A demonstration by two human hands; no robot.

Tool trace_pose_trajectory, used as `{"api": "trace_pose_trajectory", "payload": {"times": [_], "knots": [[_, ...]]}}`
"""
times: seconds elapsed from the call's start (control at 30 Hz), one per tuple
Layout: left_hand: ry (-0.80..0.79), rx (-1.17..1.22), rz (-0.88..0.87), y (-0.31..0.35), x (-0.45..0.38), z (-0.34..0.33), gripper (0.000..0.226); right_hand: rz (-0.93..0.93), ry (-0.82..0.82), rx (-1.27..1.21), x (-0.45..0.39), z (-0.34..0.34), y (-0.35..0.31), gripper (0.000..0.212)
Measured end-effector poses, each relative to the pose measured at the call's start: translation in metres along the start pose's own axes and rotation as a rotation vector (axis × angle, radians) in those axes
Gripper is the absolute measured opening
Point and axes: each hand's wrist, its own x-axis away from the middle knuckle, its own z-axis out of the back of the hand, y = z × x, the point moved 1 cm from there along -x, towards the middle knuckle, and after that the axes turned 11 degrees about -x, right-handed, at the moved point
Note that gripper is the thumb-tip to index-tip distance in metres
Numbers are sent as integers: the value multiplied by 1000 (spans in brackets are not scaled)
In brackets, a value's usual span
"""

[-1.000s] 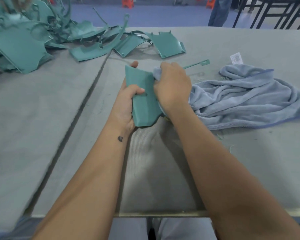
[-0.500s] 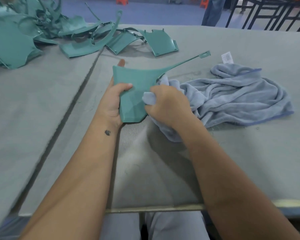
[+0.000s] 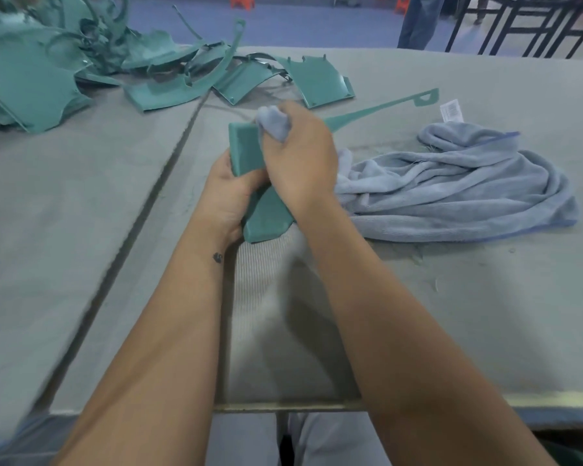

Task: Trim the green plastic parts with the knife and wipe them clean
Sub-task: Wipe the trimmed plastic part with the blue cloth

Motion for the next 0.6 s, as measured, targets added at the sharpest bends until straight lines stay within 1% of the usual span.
{"api": "trace_pose_trajectory", "payload": {"times": [0.1, 0.17, 0.23, 0.33, 0.37, 0.4, 0.47, 0.53, 0.6], "knots": [[-6, 45, -20, 1, 3, -2, 24, 176, -63, -65, 6, -2, -9, 18], [-29, 36, -70, 2, 6, -5, 22, 293, -122, -42, 8, -3, -12, 7], [-47, 11, -105, 4, 8, -8, 21, 357, -155, -11, 7, -4, -12, 8], [-43, 18, -74, 3, 6, -6, 25, 245, -76, -123, 6, -2, -1, 4], [-31, 7, -61, 2, 4, -5, 28, 192, -42, -149, 4, 1, 6, 6], [-22, -17, -53, 1, 2, -3, 34, 165, -17, -118, 2, 6, 16, 9], [-28, -68, -44, -1, -1, -1, 52, 214, -3, 120, -6, 17, 35, 9], [-38, -98, -42, -1, -2, -1, 63, 201, -34, 355, -14, 26, 43, 12], [-30, -116, -45, -1, -3, -1, 66, 121, -59, 407, -19, 27, 43, 13]]}}
